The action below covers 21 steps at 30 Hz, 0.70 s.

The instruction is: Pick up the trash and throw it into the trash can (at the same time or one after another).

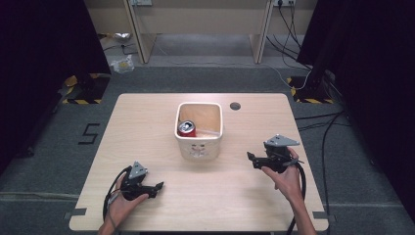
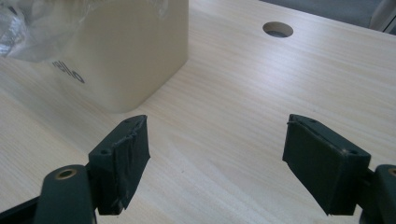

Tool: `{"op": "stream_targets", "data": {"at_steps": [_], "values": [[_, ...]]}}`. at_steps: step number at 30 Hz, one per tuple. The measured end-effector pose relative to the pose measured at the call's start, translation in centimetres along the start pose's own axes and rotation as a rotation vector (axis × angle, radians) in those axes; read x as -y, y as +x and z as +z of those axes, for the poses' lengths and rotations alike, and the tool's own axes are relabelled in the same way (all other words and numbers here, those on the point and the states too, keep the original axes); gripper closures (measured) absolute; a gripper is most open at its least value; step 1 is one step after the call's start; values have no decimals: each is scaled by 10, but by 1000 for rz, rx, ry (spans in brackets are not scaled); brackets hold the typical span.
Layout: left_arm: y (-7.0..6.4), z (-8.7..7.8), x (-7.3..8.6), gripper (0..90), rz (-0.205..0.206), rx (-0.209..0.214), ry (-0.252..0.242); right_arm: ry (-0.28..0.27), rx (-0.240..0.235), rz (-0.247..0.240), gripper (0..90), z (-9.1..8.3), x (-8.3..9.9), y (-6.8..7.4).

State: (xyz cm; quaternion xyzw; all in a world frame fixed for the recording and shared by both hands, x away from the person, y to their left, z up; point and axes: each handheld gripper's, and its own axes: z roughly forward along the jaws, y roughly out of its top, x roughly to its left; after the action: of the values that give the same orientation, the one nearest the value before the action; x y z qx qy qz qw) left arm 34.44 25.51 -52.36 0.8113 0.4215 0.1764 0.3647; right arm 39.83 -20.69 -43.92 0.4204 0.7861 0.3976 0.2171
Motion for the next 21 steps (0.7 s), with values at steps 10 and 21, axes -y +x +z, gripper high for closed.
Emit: {"op": "stream_targets", "data": {"at_steps": [10,21], "values": [[0,0,0,126,0,0,0,10,-4,3,226,5,10,2],[0,0,0,125,0,0,0,26,-14,-7,226,9,17,8]]}}
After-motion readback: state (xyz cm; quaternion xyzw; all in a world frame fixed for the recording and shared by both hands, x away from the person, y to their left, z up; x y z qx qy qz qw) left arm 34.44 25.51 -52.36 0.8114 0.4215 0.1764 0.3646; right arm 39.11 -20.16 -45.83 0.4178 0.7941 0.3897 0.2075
